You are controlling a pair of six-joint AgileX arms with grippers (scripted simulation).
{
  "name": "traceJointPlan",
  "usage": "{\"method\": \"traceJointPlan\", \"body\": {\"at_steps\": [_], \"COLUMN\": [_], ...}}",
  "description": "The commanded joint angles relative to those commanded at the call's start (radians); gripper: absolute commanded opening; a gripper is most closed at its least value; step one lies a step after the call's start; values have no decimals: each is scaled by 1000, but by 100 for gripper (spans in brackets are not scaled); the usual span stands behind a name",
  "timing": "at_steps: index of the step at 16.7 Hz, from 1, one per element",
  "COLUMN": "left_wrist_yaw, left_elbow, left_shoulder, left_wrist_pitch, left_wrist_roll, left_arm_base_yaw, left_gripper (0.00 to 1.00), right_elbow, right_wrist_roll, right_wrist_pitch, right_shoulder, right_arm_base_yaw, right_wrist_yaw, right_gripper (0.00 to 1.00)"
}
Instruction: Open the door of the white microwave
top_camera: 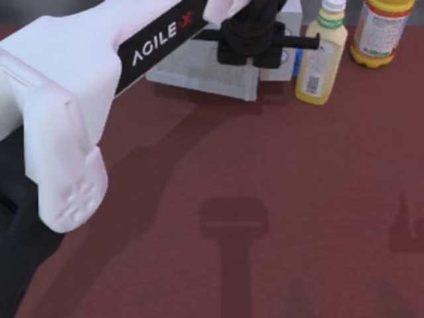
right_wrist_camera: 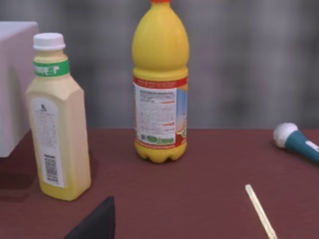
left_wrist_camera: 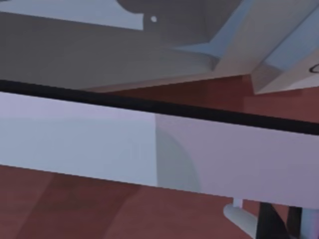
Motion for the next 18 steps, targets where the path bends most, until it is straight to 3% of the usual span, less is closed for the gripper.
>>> {"method": "traceJointPlan", "body": {"at_steps": [18], "left_wrist_yaw": [4], "left_elbow": [-35], "left_shoulder": [-22], "left_wrist_pitch": [23], "left_wrist_roll": [8], "left_arm_base_yaw": [1], "left_gripper": [0], "right_elbow": [0], "right_wrist_roll": [0], "right_wrist_pitch": [0], "right_shoulder": [0], "right_arm_base_yaw": [0], "right_wrist_yaw": [0], "right_gripper": [100]}}
